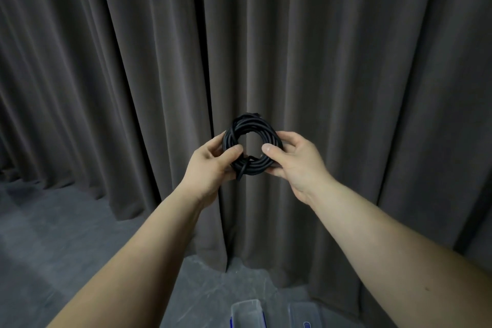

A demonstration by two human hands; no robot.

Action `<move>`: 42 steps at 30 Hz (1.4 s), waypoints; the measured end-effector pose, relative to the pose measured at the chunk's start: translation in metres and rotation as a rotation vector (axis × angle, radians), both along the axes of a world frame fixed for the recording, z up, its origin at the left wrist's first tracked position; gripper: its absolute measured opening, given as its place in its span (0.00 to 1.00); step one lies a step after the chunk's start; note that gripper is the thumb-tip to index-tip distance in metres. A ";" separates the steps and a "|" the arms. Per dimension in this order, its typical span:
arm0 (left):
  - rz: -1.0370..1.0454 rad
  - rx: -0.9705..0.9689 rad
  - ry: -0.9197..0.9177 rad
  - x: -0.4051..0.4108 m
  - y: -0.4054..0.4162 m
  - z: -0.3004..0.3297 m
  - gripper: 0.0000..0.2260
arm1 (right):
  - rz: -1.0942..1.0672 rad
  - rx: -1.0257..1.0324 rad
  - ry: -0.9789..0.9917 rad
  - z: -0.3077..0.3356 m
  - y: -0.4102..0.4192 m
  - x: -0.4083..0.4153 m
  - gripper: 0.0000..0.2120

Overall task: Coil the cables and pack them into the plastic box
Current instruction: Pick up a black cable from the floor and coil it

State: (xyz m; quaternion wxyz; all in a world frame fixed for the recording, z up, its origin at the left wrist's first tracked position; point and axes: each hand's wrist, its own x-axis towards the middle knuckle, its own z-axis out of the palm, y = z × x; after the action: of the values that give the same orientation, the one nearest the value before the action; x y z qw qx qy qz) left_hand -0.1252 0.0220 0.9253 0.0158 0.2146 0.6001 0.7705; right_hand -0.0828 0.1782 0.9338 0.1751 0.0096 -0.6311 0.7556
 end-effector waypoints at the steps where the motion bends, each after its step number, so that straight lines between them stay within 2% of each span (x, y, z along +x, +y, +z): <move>1: -0.001 0.005 -0.011 -0.002 0.001 -0.004 0.13 | -0.010 -0.013 -0.009 -0.003 0.000 -0.001 0.18; 10: 0.054 -0.001 -0.164 -0.008 0.035 -0.069 0.09 | -0.086 -0.094 -0.127 -0.064 0.022 -0.003 0.20; 18: 0.158 -0.084 -0.337 0.010 0.092 -0.147 0.09 | -0.032 -0.144 -0.287 -0.151 0.083 -0.003 0.21; 24: 0.282 -0.173 -0.447 0.027 0.144 -0.216 0.17 | 0.034 -0.154 -0.412 -0.227 0.136 0.000 0.20; 30: 0.302 -0.270 -0.566 0.033 0.166 -0.311 0.16 | 0.025 -0.144 -0.500 -0.324 0.164 0.003 0.13; 34: 0.213 -0.342 -0.651 0.036 0.172 -0.388 0.11 | -0.049 -0.159 -0.615 -0.404 0.172 0.013 0.12; 38: 0.115 -0.383 -0.745 0.040 0.176 -0.478 0.07 | -0.155 -0.146 -0.708 -0.497 0.173 0.025 0.17; 42: 0.031 -0.439 -0.825 0.050 0.175 -0.574 0.08 | -0.224 -0.185 -0.802 -0.594 0.168 0.049 0.13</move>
State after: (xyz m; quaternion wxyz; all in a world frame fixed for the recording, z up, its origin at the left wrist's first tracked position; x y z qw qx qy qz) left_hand -0.0748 0.1971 0.3514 0.2864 -0.1273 0.6956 0.6465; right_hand -0.0337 0.3464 0.3399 -0.0033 -0.3694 -0.5760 0.7292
